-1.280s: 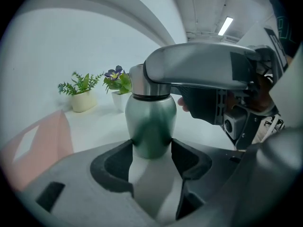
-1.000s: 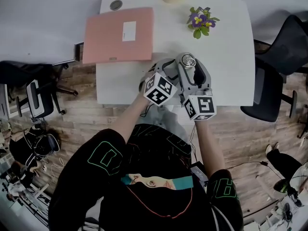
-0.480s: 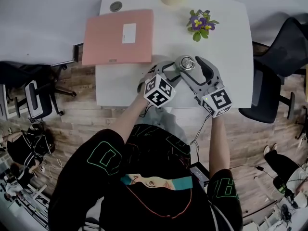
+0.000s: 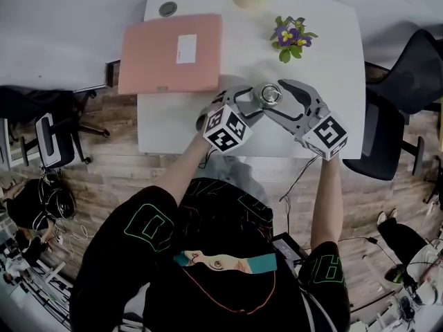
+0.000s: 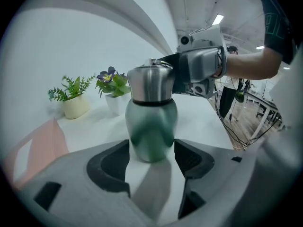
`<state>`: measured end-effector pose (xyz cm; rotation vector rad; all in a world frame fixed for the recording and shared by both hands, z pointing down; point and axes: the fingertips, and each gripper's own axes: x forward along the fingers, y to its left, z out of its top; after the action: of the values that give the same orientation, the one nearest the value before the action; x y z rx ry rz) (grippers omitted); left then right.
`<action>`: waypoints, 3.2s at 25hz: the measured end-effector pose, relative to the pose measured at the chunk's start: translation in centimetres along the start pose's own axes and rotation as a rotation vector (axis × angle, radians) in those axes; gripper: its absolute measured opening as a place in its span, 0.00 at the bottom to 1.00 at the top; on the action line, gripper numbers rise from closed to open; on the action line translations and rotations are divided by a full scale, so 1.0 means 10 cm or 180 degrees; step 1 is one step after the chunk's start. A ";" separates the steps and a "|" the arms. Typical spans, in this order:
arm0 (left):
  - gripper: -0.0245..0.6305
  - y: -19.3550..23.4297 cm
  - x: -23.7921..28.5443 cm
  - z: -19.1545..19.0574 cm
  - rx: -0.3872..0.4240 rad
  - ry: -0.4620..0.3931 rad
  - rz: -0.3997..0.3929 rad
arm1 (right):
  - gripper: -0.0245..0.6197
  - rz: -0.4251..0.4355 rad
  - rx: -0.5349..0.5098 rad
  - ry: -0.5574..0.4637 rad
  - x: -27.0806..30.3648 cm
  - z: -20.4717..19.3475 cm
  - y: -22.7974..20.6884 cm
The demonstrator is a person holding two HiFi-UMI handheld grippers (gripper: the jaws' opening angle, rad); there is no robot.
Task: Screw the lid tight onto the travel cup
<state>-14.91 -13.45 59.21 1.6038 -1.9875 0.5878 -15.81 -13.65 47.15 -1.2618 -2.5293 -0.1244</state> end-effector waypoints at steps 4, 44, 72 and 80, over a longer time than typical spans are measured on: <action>0.55 -0.01 -0.01 0.16 0.0069 -0.0089 -0.0077 | 0.43 0.0112 -0.0081 0.0086 0.05 0.03 0.00; 0.54 0.00 0.03 0.11 -0.0126 -0.0133 -0.0053 | 0.56 -0.0518 0.0008 -0.0063 -0.03 -0.07 -0.01; 0.53 -0.01 0.04 0.07 -0.0197 -0.0121 -0.0077 | 0.41 -0.1559 0.0507 -0.0618 0.01 -0.02 -0.02; 0.53 0.00 0.03 0.06 -0.0228 -0.0134 -0.0052 | 0.41 -0.1783 0.0573 -0.0652 0.01 -0.04 -0.04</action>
<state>-15.04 -14.07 58.93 1.6002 -2.0008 0.4748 -16.07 -13.86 47.63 -0.4964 -2.9254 0.1143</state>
